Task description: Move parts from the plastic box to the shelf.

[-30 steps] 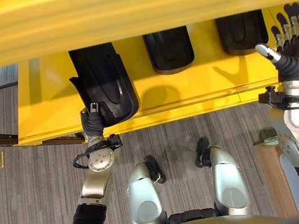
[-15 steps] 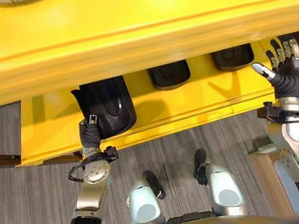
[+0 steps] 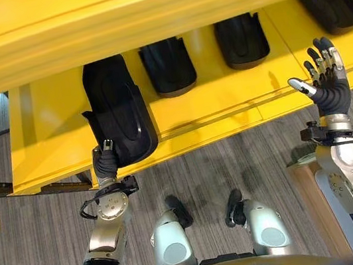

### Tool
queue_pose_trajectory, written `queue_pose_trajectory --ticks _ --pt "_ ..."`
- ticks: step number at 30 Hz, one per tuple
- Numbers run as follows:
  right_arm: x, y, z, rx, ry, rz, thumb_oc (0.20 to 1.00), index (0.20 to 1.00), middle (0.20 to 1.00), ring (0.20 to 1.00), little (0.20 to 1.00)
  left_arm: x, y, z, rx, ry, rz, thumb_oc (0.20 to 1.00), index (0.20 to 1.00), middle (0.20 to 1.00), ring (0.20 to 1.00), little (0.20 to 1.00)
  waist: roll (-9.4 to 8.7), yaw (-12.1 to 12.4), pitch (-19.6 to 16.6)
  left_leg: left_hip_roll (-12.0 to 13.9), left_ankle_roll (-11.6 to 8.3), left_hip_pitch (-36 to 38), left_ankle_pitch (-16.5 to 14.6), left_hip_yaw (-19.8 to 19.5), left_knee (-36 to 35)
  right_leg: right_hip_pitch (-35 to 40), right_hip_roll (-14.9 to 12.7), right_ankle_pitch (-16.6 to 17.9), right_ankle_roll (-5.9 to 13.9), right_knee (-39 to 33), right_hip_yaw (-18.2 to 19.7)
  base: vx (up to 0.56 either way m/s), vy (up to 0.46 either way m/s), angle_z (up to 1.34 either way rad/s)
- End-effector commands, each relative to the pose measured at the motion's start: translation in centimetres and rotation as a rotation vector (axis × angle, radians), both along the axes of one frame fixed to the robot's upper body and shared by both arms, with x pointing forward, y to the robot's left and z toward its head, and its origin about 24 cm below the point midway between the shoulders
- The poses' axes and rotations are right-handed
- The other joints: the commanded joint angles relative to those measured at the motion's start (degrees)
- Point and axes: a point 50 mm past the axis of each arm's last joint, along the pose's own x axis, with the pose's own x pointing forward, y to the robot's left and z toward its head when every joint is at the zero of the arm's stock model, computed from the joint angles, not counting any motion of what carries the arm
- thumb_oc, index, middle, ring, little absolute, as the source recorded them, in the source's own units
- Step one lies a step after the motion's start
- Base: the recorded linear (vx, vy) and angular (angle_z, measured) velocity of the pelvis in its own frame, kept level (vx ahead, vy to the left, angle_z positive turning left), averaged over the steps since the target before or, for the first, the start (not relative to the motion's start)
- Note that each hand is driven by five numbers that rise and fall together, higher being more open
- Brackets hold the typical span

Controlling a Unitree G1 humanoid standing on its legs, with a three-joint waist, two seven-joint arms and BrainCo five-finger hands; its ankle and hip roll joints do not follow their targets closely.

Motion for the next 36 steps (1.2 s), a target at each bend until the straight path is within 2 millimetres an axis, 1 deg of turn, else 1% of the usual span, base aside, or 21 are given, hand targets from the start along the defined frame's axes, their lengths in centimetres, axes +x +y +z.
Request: queue_pose_trajectory --ticks 1,3,5,6,7,8,9,11,12,13,14,15,16,18,20,22,23,26,29,35,36 --pt "-0.6 0.4 2.1 0.009 -0.13 0.034 1.0 1.0 1.0 1.0 1.0 0.2 0.6 3.5 0.01 -0.193 0.009 0.2 0.2 0.2 0.2 0.2 0.3 1.6 -1.5 -2.2 -1.26 -0.2 1.6 -4.2 -3.4 1.8 -3.6 -1.7 5.58 4.8 1.0 0.0 -0.174 -0.07" --pt "-0.7 0.6 1.9 0.007 -0.121 0.05 1.0 1.0 1.0 1.0 1.0 0.0 0.9 3.3 0.019 -0.175 0.023 0.2 0.2 0.2 0.2 0.2 0.51 1.9 -1.8 -2.5 -1.39 0.0 2.1 -4.7 -4.1 2.3 -3.2 -2.3 5.33 5.1 0.8 0.05 -0.211 0.0" --pt "-0.6 1.2 1.2 0.018 -0.074 0.073 1.0 1.0 1.0 1.0 1.0 -0.5 1.3 2.8 0.022 -0.147 0.037 0.2 0.2 0.2 0.2 0.2 0.89 2.0 -3.0 -3.1 -1.15 1.5 2.5 -3.6 -5.7 4.0 -2.8 -2.7 4.97 4.2 -0.3 0.1 -0.212 0.08" --pt "-0.6 1.3 1.0 0.016 -0.062 0.077 1.0 1.0 1.0 1.0 1.0 -0.6 1.3 2.7 0.021 -0.147 0.037 0.2 0.2 0.2 0.2 0.2 0.7 2.0 -3.4 -3.2 -1.11 1.8 2.3 -3.3 -5.3 4.8 -2.5 -2.4 4.79 3.0 -0.5 0.03 -0.148 0.09" --pt "-0.5 1.4 0.9 0.014 -0.054 0.083 1.0 1.0 1.0 1.0 1.0 -0.7 1.3 2.7 0.015 -0.149 0.036 0.2 0.2 0.2 0.2 0.2 0.29 2.3 -3.5 -3.0 -1.49 0.9 1.6 -4.7 -2.5 5.4 -2.2 -1.9 4.46 1.8 0.1 -0.01 -0.133 0.12" --pt "-0.4 1.6 0.8 0.012 -0.046 0.091 1.0 1.0 1.0 1.0 1.0 -0.8 1.3 2.8 0.01 -0.151 0.035 0.2 0.2 0.2 0.2 0.2 0.03 2.5 -3.5 -2.3 -1.87 -0.5 0.7 -6.4 1.5 5.9 -1.9 -1.6 4.09 1.1 0.8 -0.04 -0.095 0.16" --pt "-0.3 1.8 0.8 0.003 -0.044 0.095 1.0 1.0 1.0 1.0 1.0 -1.0 1.1 2.7 0.002 -0.148 0.032 0.2 0.2 0.2 0.2 0.2 -0.36 2.5 -3.6 -0.8 -1.94 -1.2 -0.3 -7.3 6.2 5.8 -2.1 -1.5 3.63 1.1 1.4 -0.04 -0.027 -0.03" --pt "-0.2 1.9 0.8 0.005 -0.041 0.098 1.0 1.0 1.0 1.0 1.0 -1.0 1.0 2.6 -0.003 -0.138 0.027 0.2 0.2 0.2 0.2 0.2 -0.66 1.9 -4.2 2.1 -1.79 -0.4 -1.4 -8.2 10.2 4.3 -2.9 -1.7 3.43 2.9 2.6 -0.02 0.214 -0.31" --pt "-0.4 1.6 0.8 0.014 -0.034 0.091 1.0 1.0 1.0 1.0 1.0 -1.4 0.9 2.3 0.003 -0.12 0.006 0.2 0.2 0.2 0.2 0.2 -0.41 1.7 -5.5 1.8 -1.58 2.9 -2.5 -11.0 7.6 2.3 -4.6 -1.9 4.13 4.7 4.6 0.02 0.368 -0.3" --pt "-0.4 1.5 0.8 0.014 -0.033 0.09 1.0 1.0 1.0 1.0 1.0 -1.4 1.0 2.3 0.003 -0.118 0.005 0.2 0.2 0.2 0.2 0.2 -0.4 1.7 -5.6 1.5 -1.4 3.3 -2.8 -11.0 7.0 2.3 -4.8 -1.8 4.28 4.9 4.7 0.08 0.497 -0.26" --pt "-0.5 1.3 0.6 0.021 -0.024 0.082 1.0 1.0 1.0 1.0 1.0 -1.6 1.1 1.9 0.008 -0.094 -0.009 0.2 0.2 0.2 0.2 0.2 0.02 1.3 -6.4 0.3 -0.67 5.5 -4.4 -10.3 3.9 2.0 -5.8 -1.4 5.31 5.2 4.5 0.07 0.31 -0.19" --pt "-0.7 1.0 0.4 0.031 -0.015 0.076 1.0 1.0 1.0 1.0 1.0 -1.6 1.1 1.6 -0.001 -0.075 -0.022 0.2 0.2 0.2 0.2 0.2 0.32 0.8 -7.0 0.0 -0.63 7.2 -4.3 -8.6 1.3 2.0 -6.5 -0.9 6.15 5.0 3.9 0.06 0.368 -0.12" --pt "-0.8 0.8 0.4 0.044 -0.01 0.073 1.0 1.0 1.0 1.0 1.0 -1.5 1.0 1.6 -0.002 -0.075 -0.036 0.2 0.2 0.2 0.2 0.2 0.48 0.4 -7.2 -0.4 -0.71 8.2 -4.2 -7.9 -0.3 2.1 -6.9 -0.5 6.7 4.7 3.7 0.02 0.261 0.0" --pt "-0.9 0.8 0.2 0.07 -0.006 0.066 1.0 1.0 1.0 1.0 1.0 -1.1 0.4 1.9 0.023 -0.092 -0.076 0.2 0.2 0.2 0.2 0.2 0.91 0.1 -7.3 -1.2 -0.86 8.8 -4.2 -8.1 -1.9 2.2 -7.4 0.8 7.77 3.9 3.9 -0.03 0.221 0.18" --pt "-0.7 1.0 0.1 0.072 -0.02 0.065 1.0 1.0 1.0 1.0 1.0 -0.7 -0.1 2.5 0.043 -0.116 -0.113 0.2 0.2 0.2 0.2 0.2 0.97 0.4 -6.7 -2.1 -0.84 9.0 -3.9 -8.8 -3.3 2.5 -8.1 2.3 9.15 2.5 4.1 -0.08 0.166 0.27" --pt "-0.6 1.3 0.3 0.057 -0.036 0.069 1.0 1.0 1.0 1.0 1.0 -0.2 -0.4 3.0 0.053 -0.135 -0.124 0.2 0.2 0.2 0.2 0.2 0.72 0.9 -6.2 -2.3 -0.9 8.7 -3.8 -9.1 -3.5 2.5 -8.7 2.8 9.78 2.1 3.8 -0.11 0.078 0.28" --pt "-0.4 1.5 0.6 0.054 -0.046 0.067 1.0 1.0 1.0 1.0 1.0 0.1 -0.6 3.6 0.075 -0.158 -0.141 0.2 0.2 0.2 0.2 0.2 0.3 1.4 -5.5 -2.3 -0.76 7.7 -4.2 -9.4 -2.3 2.2 -9.2 2.9 10.02 2.5 3.7 -0.14 0.04 0.24" --pt "-0.3 1.5 1.0 0.044 -0.067 0.063 1.0 1.0 1.0 1.0 1.0 0.6 -1.0 4.4 0.094 -0.197 -0.158 0.2 0.2 0.2 0.2 0.2 -0.23 2.0 -4.2 -1.8 -0.61 5.5 -5.0 -9.7 0.7 1.3 -9.7 2.3 9.83 4.3 3.5 -0.11 0.011 0.21" --pt "0.0 1.4 1.6 0.038 -0.095 0.055 1.0 1.0 1.0 1.0 1.0 1.2 -1.3 5.6 0.097 -0.248 -0.157 0.2 0.2 0.2 0.2 0.2 -0.61 2.6 -2.6 -1.2 -0.45 2.2 -6.3 -10.4 5.2 -0.4 -10.0 1.7 9.63 6.9 3.4 -0.13 0.0 0.09" --pt "0.8 1.5 3.0 0.042 -0.161 0.051 1.0 1.0 1.0 1.0 1.0 2.1 -1.5 7.3 0.119 -0.333 -0.103 0.2 0.2 0.2 0.2 0.2 -1.49 3.3 0.4 1.7 -0.71 -5.2 -8.5 -11.7 14.6 -6.1 -11.6 0.3 9.21 14.4 4.2 -0.13 -0.012 -0.02" --pt "0.8 1.5 3.3 0.034 -0.169 0.056 1.0 1.0 1.0 1.0 1.0 2.4 -1.5 7.8 0.124 -0.346 -0.089 0.2 0.2 0.2 0.2 0.2 -1.62 3.2 1.0 2.2 -0.59 -7.3 -9.1 -12.1 17.1 -8.1 -12.1 -0.3 9.03 17.1 4.7 -0.1 0.045 -0.08"
